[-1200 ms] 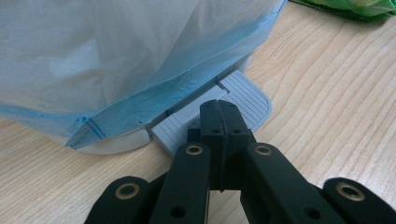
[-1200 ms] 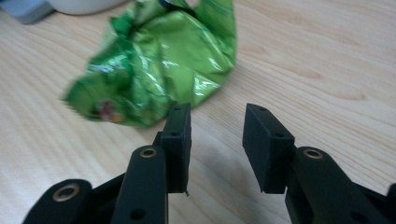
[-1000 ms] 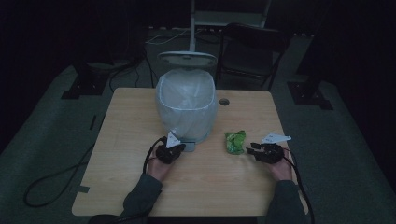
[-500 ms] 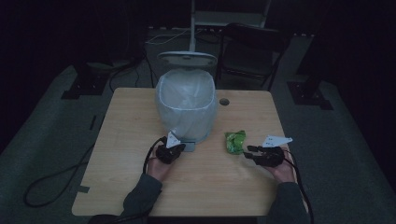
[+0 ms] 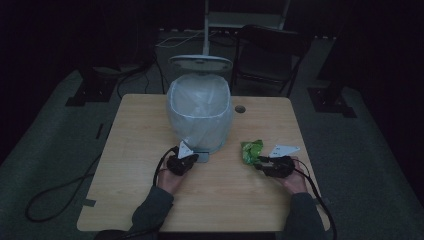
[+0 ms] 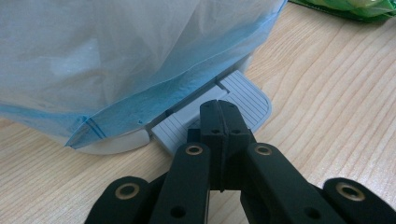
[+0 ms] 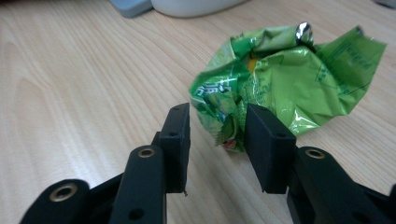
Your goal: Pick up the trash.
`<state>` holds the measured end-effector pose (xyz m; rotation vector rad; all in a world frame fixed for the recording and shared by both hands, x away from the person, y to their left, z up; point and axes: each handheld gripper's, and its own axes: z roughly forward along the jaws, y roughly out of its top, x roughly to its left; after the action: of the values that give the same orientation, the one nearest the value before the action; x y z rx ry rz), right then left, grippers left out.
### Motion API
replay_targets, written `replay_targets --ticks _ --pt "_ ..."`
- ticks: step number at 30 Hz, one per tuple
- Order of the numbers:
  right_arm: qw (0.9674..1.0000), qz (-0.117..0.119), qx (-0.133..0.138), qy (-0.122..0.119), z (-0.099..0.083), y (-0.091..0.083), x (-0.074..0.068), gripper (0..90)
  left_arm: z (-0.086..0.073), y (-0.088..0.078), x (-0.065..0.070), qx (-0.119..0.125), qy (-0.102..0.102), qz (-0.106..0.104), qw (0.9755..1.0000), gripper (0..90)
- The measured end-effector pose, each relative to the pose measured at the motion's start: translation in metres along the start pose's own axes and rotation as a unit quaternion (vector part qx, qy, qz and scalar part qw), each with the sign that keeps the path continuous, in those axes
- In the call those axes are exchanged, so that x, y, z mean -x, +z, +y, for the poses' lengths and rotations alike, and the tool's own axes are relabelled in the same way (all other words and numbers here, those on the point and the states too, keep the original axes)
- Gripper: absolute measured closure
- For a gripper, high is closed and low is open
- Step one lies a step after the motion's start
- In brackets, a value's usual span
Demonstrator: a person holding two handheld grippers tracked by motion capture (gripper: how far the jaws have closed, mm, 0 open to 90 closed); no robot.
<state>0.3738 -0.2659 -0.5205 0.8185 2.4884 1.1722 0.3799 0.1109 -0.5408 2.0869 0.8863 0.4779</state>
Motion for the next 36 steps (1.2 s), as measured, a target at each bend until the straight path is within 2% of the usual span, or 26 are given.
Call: replay_targets --ticks 2,5,15,25,36 --pt "1.0000 -0.003 -0.006 -0.001 0.001 0.004 0.001 76.7 0.000 0.000 0.000 0.000 -0.001 0.000 1.0000 90.0" --pt "1.0000 -0.007 0.000 -0.002 0.004 0.003 -0.001 81.0 0.000 0.000 0.000 0.001 -0.001 -0.001 1.0000 90.0" --pt "0.9994 -0.021 0.027 0.009 0.007 -0.007 0.000 82.1 0.000 0.000 0.000 0.000 -0.001 -0.001 1.0000 90.0" --pt "0.9993 -0.027 0.027 0.004 0.015 -0.011 -0.002 82.0 0.000 0.000 0.000 0.001 -0.002 -0.001 1.0000 90.0" --pt "0.9986 -0.037 0.036 -0.001 0.028 -0.023 -0.006 82.0 0.000 0.000 -0.001 0.002 -0.005 -0.003 1.0000 90.0"
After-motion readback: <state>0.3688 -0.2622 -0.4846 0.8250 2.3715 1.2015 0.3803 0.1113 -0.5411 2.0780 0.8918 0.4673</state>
